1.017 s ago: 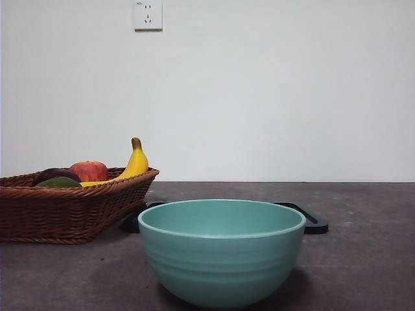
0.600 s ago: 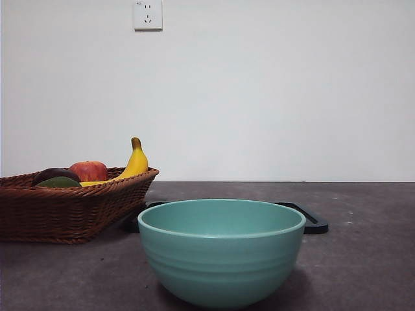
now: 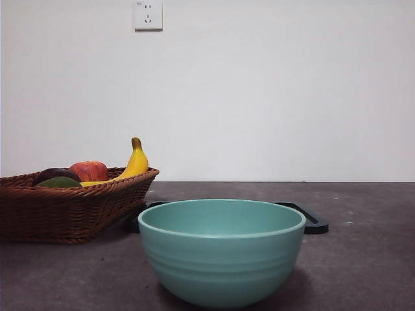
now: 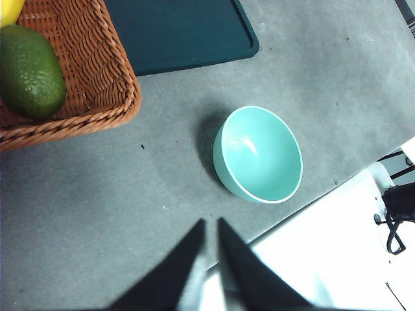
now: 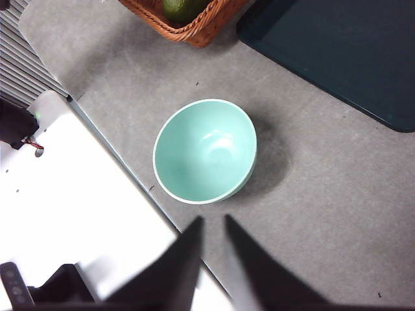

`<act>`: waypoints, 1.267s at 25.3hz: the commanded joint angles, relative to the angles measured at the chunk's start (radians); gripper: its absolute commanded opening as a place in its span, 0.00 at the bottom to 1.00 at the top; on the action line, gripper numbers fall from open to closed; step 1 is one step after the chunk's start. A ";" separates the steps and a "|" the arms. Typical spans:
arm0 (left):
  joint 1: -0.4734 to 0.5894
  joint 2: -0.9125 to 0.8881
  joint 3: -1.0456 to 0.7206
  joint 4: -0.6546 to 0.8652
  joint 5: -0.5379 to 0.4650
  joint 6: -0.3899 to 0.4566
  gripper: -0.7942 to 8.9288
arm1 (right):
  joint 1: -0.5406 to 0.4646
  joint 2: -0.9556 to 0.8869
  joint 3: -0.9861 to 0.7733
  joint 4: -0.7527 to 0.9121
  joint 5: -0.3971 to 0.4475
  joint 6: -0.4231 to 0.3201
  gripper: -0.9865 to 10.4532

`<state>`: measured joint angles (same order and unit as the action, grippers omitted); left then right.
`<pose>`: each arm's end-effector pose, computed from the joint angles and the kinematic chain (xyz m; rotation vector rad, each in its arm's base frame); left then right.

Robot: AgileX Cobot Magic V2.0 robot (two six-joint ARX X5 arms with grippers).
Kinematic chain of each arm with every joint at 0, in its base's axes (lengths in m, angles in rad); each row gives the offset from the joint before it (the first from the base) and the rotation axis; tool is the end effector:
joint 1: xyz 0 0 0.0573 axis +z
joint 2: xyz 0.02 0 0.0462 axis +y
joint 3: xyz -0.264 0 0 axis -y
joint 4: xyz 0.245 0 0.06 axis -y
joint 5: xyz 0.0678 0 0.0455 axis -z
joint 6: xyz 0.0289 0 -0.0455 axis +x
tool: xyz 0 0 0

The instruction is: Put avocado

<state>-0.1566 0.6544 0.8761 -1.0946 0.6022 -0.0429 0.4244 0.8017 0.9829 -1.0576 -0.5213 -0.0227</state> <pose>0.0915 -0.0310 0.3064 -0.2356 0.8867 -0.6908 0.1089 0.0650 0.3250 0.0244 0.8969 0.8928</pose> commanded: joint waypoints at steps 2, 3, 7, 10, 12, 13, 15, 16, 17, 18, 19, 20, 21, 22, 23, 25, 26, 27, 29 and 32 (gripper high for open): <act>-0.003 0.005 0.020 0.014 0.003 0.000 0.44 | 0.005 0.008 0.018 0.010 -0.001 0.010 0.38; -0.003 0.005 0.020 0.017 0.003 -0.004 0.49 | 0.005 0.008 0.018 0.010 -0.001 0.013 0.42; -0.003 0.012 0.020 0.022 -0.017 -0.012 0.58 | 0.005 0.008 0.018 0.011 -0.001 0.013 0.44; -0.003 0.032 0.021 0.050 -0.049 -0.031 0.57 | 0.005 0.008 0.018 0.011 -0.001 0.015 0.44; -0.003 0.056 0.021 0.080 -0.060 -0.034 0.57 | 0.005 0.008 0.018 0.011 -0.001 0.015 0.44; -0.003 0.071 0.021 0.098 -0.064 -0.039 0.57 | 0.005 0.008 0.018 0.011 -0.001 0.016 0.44; -0.004 0.106 0.021 0.138 -0.081 -0.049 0.56 | 0.005 0.008 0.018 0.011 -0.001 0.016 0.44; -0.008 0.122 0.021 0.156 -0.092 -0.050 0.56 | 0.005 0.008 0.018 0.010 -0.001 0.016 0.44; -0.013 0.145 0.021 0.178 -0.108 -0.052 0.56 | 0.005 0.008 0.018 0.010 -0.001 0.018 0.44; -0.018 0.168 0.021 0.200 -0.123 -0.052 0.56 | 0.005 0.008 0.018 0.010 -0.001 0.020 0.44; -0.023 0.189 0.023 0.215 -0.141 -0.052 0.56 | 0.005 0.008 0.018 0.010 -0.001 0.021 0.44; -0.030 0.216 0.027 0.230 -0.167 -0.052 0.56 | 0.005 0.008 0.018 0.010 -0.001 0.023 0.44; -0.036 0.246 0.034 0.244 -0.199 -0.052 0.56 | 0.005 0.008 0.018 0.010 -0.001 0.023 0.44; -0.042 0.270 0.040 0.254 -0.224 -0.052 0.56 | 0.005 0.008 0.018 0.010 -0.001 0.023 0.44; -0.050 0.301 0.050 0.264 -0.256 -0.052 0.56 | 0.005 0.008 0.018 0.010 -0.001 0.023 0.44; -0.063 0.357 0.069 0.283 -0.309 -0.051 0.56 | 0.005 0.008 0.018 0.010 -0.001 0.023 0.44; -0.069 0.389 0.080 0.292 -0.337 -0.051 0.56 | 0.005 0.008 0.018 0.010 -0.001 0.023 0.44; -0.075 0.419 0.090 0.303 -0.361 -0.051 0.56 | 0.005 0.008 0.018 0.010 -0.001 0.023 0.44; -0.085 0.474 0.110 0.315 -0.403 -0.051 0.56 | 0.005 0.008 0.018 0.010 -0.001 0.023 0.44; -0.102 0.558 0.141 0.332 -0.450 -0.047 0.56 | 0.005 0.008 0.018 0.010 -0.001 0.023 0.44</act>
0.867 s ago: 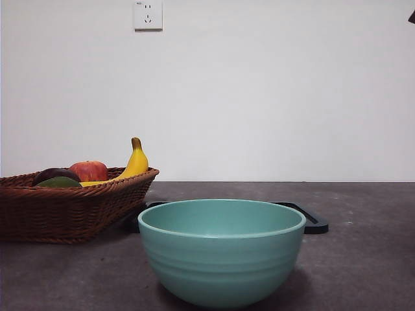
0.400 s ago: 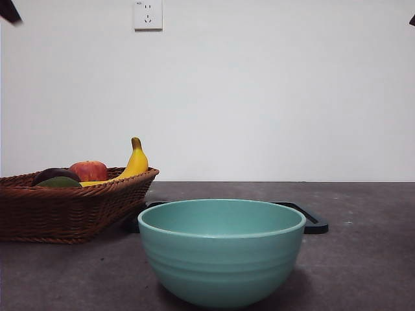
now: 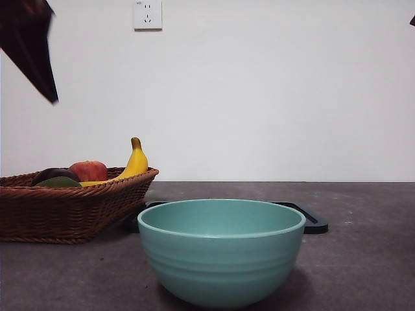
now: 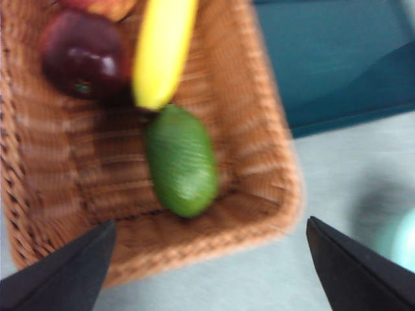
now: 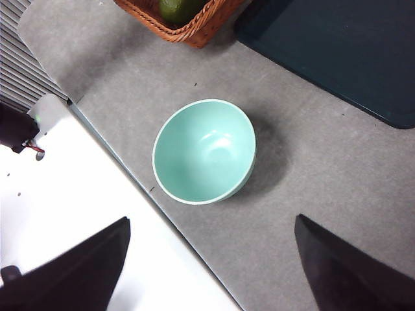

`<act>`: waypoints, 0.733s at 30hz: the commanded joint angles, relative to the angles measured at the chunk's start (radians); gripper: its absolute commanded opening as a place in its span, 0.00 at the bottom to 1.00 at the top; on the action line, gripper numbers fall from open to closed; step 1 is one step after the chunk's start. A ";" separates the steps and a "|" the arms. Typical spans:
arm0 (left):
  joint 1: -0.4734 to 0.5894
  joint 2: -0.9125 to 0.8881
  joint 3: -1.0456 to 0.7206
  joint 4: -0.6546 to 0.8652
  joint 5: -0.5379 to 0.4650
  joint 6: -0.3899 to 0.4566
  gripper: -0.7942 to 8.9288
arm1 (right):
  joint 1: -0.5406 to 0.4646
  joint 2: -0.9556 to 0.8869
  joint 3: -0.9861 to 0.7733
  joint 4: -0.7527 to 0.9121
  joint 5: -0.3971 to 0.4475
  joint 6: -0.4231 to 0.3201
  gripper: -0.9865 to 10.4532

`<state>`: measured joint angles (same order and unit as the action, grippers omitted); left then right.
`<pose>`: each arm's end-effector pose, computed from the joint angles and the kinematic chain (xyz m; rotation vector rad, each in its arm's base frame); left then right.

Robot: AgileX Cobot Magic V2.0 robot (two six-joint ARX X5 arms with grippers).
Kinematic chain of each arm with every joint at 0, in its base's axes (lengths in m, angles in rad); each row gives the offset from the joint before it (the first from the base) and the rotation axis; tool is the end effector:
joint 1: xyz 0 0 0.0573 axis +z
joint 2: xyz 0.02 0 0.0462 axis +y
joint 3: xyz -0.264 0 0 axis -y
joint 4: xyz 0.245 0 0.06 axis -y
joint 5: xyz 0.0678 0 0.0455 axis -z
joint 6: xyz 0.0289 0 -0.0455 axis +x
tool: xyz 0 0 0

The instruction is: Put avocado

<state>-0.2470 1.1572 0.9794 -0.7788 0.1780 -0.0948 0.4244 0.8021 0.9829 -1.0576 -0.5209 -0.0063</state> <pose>0.2132 -0.0590 0.2823 -0.0529 0.9804 -0.3459 0.1090 0.0650 0.3250 0.0384 0.9046 0.8850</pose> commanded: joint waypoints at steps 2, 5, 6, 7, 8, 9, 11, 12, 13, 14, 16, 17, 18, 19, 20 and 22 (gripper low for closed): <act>-0.024 0.109 0.055 0.026 -0.057 0.005 0.56 | 0.005 0.008 0.018 0.010 -0.001 0.006 0.44; -0.041 0.179 0.071 0.049 -0.100 0.008 0.56 | 0.005 0.008 0.018 0.010 -0.001 0.006 0.44; -0.047 0.202 0.076 0.058 -0.108 0.008 0.56 | 0.005 0.008 0.018 0.010 -0.001 0.006 0.44; -0.052 0.222 0.077 0.071 -0.108 0.008 0.56 | 0.005 0.008 0.018 0.010 -0.001 0.006 0.44; -0.056 0.239 0.079 0.082 -0.109 0.008 0.56 | 0.005 0.008 0.018 0.010 -0.001 0.006 0.44; -0.059 0.258 0.079 0.095 -0.111 0.008 0.56 | 0.005 0.008 0.018 0.010 -0.001 0.007 0.44; -0.064 0.292 0.079 0.113 -0.131 0.008 0.56 | 0.005 0.008 0.018 0.009 -0.002 0.009 0.44; -0.068 0.310 0.079 0.119 -0.141 0.008 0.56 | 0.005 0.008 0.018 0.009 -0.002 0.013 0.44; -0.071 0.325 0.079 0.124 -0.153 0.008 0.56 | 0.005 0.007 0.018 0.009 -0.001 0.017 0.44; -0.073 0.339 0.079 0.127 -0.159 0.008 0.56 | 0.005 0.007 0.018 0.009 -0.002 0.018 0.44; -0.075 0.365 0.079 0.138 -0.182 0.008 0.56 | 0.005 0.007 0.018 0.009 -0.002 0.019 0.44; -0.075 0.377 0.079 0.147 -0.188 0.008 0.56 | 0.005 0.007 0.018 0.010 -0.002 0.019 0.44; -0.075 0.388 0.079 0.154 -0.189 0.008 0.56 | 0.005 0.007 0.018 0.009 -0.002 0.021 0.44; -0.075 0.400 0.079 0.163 -0.189 0.008 0.56 | 0.005 0.008 0.018 0.009 -0.002 0.021 0.44; -0.075 0.409 0.079 0.168 -0.189 0.008 0.56 | 0.005 0.007 0.018 0.009 -0.002 0.022 0.44; -0.075 0.426 0.079 0.178 -0.190 0.008 0.56 | 0.005 0.007 0.018 0.009 -0.002 0.022 0.44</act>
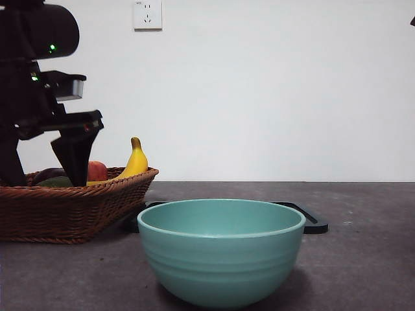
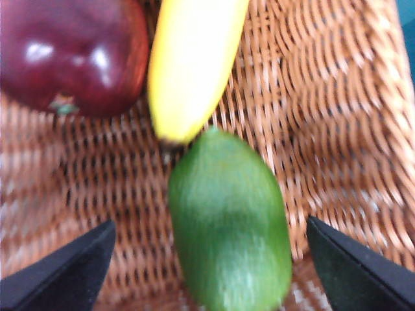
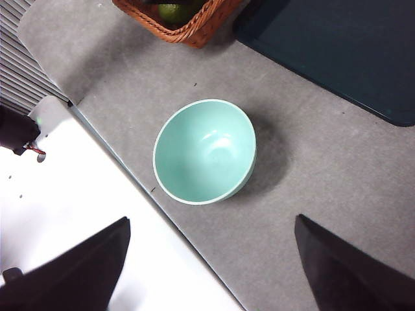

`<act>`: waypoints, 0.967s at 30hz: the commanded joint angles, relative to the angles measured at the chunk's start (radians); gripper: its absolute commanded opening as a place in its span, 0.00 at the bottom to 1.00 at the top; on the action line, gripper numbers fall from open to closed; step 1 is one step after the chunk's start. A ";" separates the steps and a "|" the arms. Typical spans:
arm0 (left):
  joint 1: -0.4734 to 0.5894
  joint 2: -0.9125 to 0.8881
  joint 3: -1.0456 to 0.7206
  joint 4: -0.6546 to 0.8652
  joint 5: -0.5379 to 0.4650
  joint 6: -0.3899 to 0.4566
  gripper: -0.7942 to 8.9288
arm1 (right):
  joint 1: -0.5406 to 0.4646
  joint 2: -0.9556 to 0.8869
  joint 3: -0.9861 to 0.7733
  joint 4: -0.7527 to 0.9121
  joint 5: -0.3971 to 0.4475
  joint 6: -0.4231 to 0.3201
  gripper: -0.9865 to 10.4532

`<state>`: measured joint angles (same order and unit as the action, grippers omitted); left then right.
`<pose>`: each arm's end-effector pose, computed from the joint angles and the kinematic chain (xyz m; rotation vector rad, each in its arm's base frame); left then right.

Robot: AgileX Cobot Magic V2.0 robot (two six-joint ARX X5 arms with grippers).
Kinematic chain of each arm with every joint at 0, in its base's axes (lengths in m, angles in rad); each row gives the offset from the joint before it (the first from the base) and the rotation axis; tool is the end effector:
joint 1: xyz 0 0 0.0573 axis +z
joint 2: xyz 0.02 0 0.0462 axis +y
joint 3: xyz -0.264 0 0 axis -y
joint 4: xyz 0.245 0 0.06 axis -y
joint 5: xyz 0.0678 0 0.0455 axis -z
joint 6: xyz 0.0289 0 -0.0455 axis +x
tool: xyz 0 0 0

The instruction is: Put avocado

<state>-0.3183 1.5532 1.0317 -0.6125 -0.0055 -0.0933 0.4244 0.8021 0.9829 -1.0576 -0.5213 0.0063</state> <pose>0.2836 -0.0933 0.2098 0.1008 1.1338 -0.2255 0.1090 0.0650 0.3250 0.0494 0.9102 0.8797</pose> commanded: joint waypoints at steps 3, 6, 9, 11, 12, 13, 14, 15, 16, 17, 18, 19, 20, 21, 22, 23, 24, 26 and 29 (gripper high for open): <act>-0.004 0.048 0.026 0.016 -0.006 0.006 0.56 | 0.005 0.007 0.018 0.009 -0.001 0.010 0.44; -0.004 0.057 0.026 0.017 -0.006 0.006 0.54 | 0.005 0.007 0.018 0.010 -0.001 0.009 0.44; -0.004 0.062 0.026 0.015 -0.006 0.006 0.48 | 0.005 0.007 0.018 0.010 -0.001 0.009 0.44; -0.004 0.062 0.026 0.015 -0.006 0.006 0.44 | 0.005 0.007 0.018 0.010 -0.001 0.009 0.44; -0.004 0.062 0.026 0.014 -0.006 0.006 0.42 | 0.005 0.007 0.018 0.010 -0.001 0.009 0.44; -0.004 0.062 0.026 0.011 -0.006 0.006 0.41 | 0.005 0.007 0.018 0.010 -0.001 0.009 0.44; -0.004 0.062 0.026 0.008 -0.006 0.006 0.39 | 0.005 0.007 0.018 0.010 -0.001 0.009 0.44; -0.004 0.062 0.026 0.005 -0.006 0.006 0.37 | 0.005 0.007 0.018 0.010 -0.001 0.009 0.44; -0.004 0.062 0.026 0.003 -0.006 0.005 0.35 | 0.005 0.007 0.018 0.010 -0.001 0.009 0.44; -0.004 0.062 0.026 0.002 -0.006 0.004 0.34 | 0.005 0.007 0.018 0.010 -0.001 0.009 0.44; -0.004 0.062 0.026 0.001 -0.006 0.002 0.33 | 0.005 0.007 0.018 0.010 -0.001 0.009 0.44; -0.004 0.062 0.026 0.000 -0.006 0.001 0.32 | 0.005 0.007 0.018 0.010 -0.001 0.009 0.44; -0.004 0.061 0.026 0.000 -0.006 -0.002 0.32 | 0.005 0.007 0.018 0.010 -0.001 0.009 0.44; -0.004 0.061 0.027 0.000 -0.006 -0.002 0.32 | 0.005 0.007 0.018 0.010 -0.001 0.009 0.44; -0.004 0.058 0.028 -0.001 -0.005 -0.002 0.32 | 0.005 0.007 0.019 0.010 -0.001 0.009 0.44; -0.004 0.055 0.028 -0.001 -0.005 -0.003 0.32 | 0.005 0.007 0.018 0.010 -0.001 0.009 0.44; -0.004 0.048 0.029 -0.002 -0.005 -0.006 0.32 | 0.005 0.007 0.018 0.010 -0.001 0.009 0.44; -0.004 0.033 0.031 -0.002 -0.005 -0.006 0.32 | 0.005 0.007 0.018 0.010 -0.001 0.009 0.44; -0.004 -0.006 0.047 -0.026 -0.004 -0.006 0.32 | 0.005 0.007 0.018 0.010 -0.001 0.009 0.44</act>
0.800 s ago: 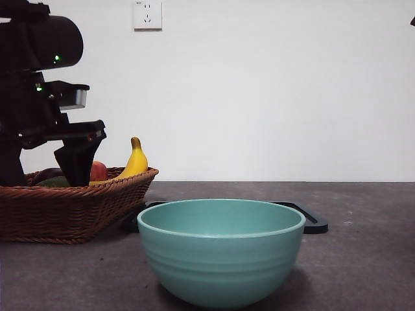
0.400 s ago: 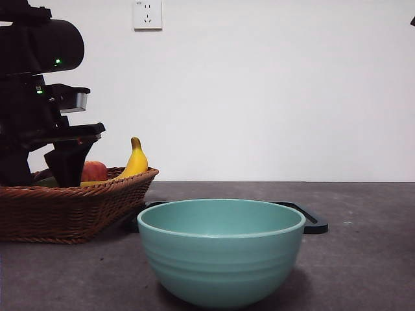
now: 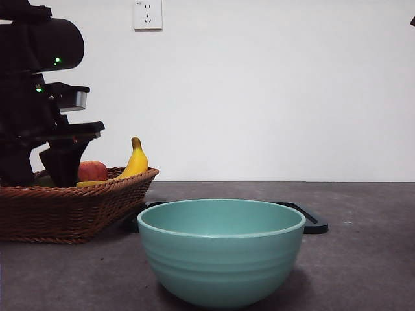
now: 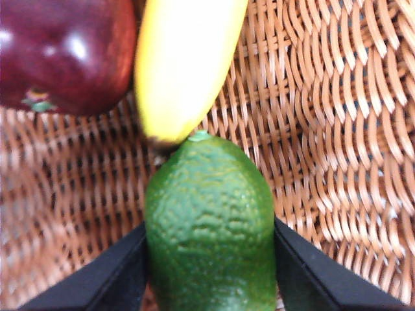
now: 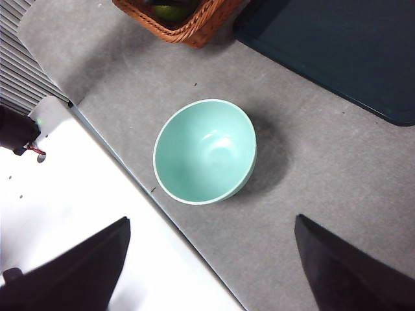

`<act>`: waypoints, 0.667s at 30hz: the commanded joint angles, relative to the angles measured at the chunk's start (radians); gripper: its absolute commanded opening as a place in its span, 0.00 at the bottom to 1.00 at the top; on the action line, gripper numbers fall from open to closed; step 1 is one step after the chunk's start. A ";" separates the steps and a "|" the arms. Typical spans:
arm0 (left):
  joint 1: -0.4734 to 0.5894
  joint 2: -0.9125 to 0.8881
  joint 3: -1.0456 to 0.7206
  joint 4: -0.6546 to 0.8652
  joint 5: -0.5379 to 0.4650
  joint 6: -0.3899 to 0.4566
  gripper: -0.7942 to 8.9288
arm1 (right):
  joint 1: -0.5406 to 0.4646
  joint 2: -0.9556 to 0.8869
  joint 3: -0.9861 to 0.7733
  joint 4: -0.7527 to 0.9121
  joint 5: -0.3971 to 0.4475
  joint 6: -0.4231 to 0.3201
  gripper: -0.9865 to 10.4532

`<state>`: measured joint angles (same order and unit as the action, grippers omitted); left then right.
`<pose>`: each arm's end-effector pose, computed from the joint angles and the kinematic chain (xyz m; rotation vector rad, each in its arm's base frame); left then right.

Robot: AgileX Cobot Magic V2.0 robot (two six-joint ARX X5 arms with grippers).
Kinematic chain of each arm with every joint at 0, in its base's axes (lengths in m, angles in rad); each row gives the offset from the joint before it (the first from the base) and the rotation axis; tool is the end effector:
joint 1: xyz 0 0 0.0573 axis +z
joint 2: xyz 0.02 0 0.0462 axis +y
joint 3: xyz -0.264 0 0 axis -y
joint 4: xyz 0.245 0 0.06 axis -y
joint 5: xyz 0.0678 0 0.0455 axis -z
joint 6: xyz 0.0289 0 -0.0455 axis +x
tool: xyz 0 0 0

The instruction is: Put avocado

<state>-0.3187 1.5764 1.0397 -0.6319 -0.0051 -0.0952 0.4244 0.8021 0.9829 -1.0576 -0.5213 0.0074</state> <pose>0.2855 -0.0940 0.2048 0.1054 1.1681 -0.2213 0.1090 0.0650 0.3250 0.0504 0.9107 0.8792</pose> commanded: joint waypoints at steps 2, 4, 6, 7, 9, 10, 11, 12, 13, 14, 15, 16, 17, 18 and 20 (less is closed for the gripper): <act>-0.004 -0.065 0.054 -0.032 0.009 -0.004 0.32 | 0.005 0.007 0.018 0.010 0.000 0.007 0.44; -0.009 -0.103 0.066 -0.056 0.021 -0.003 0.32 | 0.005 0.007 0.018 0.010 -0.001 0.007 0.44; -0.017 -0.150 0.071 -0.072 0.042 -0.004 0.32 | 0.005 0.007 0.018 0.010 0.000 0.007 0.44; -0.024 -0.181 0.072 -0.085 0.064 -0.004 0.32 | 0.005 0.007 0.018 0.010 0.000 0.008 0.44; -0.042 -0.227 0.072 -0.105 0.105 -0.004 0.32 | 0.005 0.007 0.018 0.010 0.000 0.007 0.44; -0.054 -0.253 0.072 -0.119 0.130 -0.005 0.32 | 0.005 0.007 0.018 0.011 0.000 0.007 0.44; -0.070 -0.277 0.072 -0.136 0.157 -0.008 0.32 | 0.005 0.007 0.018 0.011 0.002 0.007 0.44; -0.086 -0.296 0.072 -0.150 0.179 -0.012 0.32 | 0.005 0.007 0.018 0.011 0.003 0.008 0.44; -0.108 -0.316 0.072 -0.166 0.202 -0.013 0.32 | 0.005 0.007 0.018 0.011 0.006 0.008 0.44; -0.135 -0.333 0.072 -0.180 0.218 -0.014 0.32 | 0.005 0.007 0.018 0.011 0.008 0.008 0.44; -0.159 -0.343 0.072 -0.187 0.224 -0.015 0.32 | 0.005 0.007 0.018 0.011 0.010 0.008 0.44; -0.192 -0.350 0.072 -0.190 0.225 -0.019 0.32 | 0.005 0.007 0.018 0.011 0.018 0.008 0.44; -0.221 -0.351 0.072 -0.191 0.224 -0.027 0.32 | 0.005 0.007 0.018 0.013 0.025 0.008 0.44; -0.248 -0.351 0.072 -0.190 0.225 -0.032 0.32 | 0.005 0.007 0.018 0.014 0.029 0.008 0.44; -0.313 -0.341 0.072 -0.183 0.225 -0.044 0.32 | 0.005 0.007 0.018 0.017 0.028 0.008 0.44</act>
<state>-0.6014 1.2175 1.0931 -0.8272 0.2150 -0.1211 0.4244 0.8021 0.9829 -1.0538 -0.4946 0.0074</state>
